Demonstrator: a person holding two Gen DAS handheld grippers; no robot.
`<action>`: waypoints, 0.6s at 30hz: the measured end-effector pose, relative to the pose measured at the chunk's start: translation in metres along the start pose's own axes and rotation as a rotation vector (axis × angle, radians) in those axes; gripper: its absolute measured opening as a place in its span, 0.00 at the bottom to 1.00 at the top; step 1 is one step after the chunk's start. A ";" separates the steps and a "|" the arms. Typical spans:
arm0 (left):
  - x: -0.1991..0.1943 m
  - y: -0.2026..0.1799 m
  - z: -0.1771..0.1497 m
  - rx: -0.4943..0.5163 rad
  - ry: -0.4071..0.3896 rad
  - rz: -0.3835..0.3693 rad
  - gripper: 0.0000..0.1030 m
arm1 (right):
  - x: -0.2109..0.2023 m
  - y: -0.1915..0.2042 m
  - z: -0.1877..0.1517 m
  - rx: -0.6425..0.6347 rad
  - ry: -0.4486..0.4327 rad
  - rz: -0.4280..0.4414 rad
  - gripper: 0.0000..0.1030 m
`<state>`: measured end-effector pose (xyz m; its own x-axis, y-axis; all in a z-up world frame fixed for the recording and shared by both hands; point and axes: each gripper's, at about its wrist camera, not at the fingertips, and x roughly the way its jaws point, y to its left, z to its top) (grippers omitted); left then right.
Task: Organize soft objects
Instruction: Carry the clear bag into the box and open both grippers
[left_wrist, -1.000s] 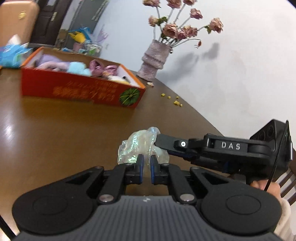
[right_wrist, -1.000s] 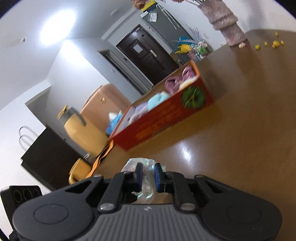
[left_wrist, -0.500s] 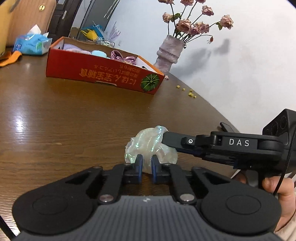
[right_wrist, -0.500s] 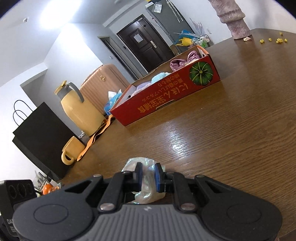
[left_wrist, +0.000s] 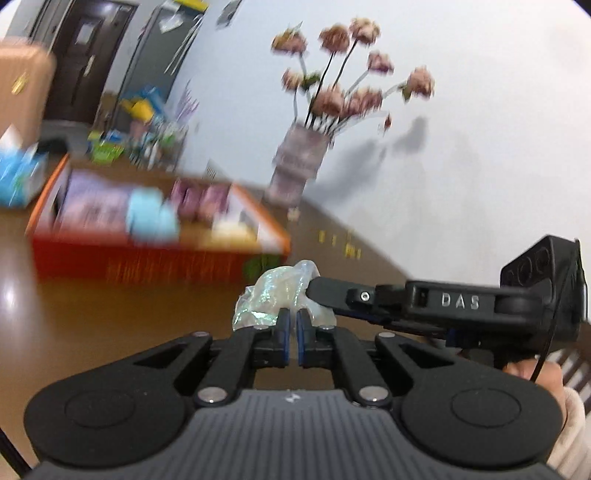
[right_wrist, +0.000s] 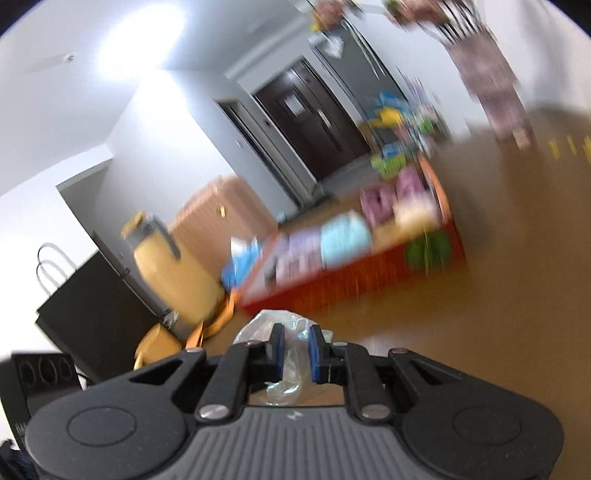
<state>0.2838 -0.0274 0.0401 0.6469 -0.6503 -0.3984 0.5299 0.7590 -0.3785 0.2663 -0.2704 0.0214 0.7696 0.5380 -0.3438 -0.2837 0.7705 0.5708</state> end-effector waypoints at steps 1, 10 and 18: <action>0.012 0.004 0.019 0.014 -0.010 -0.010 0.04 | 0.008 0.002 0.023 -0.046 -0.026 -0.013 0.12; 0.160 0.088 0.107 -0.079 0.112 0.099 0.04 | 0.165 -0.041 0.148 -0.113 0.098 -0.162 0.12; 0.208 0.117 0.081 -0.049 0.263 0.167 0.08 | 0.249 -0.068 0.126 -0.220 0.245 -0.338 0.16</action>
<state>0.5250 -0.0711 -0.0199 0.5556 -0.5080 -0.6582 0.3969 0.8577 -0.3269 0.5495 -0.2317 -0.0094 0.6896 0.2884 -0.6643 -0.1752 0.9565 0.2335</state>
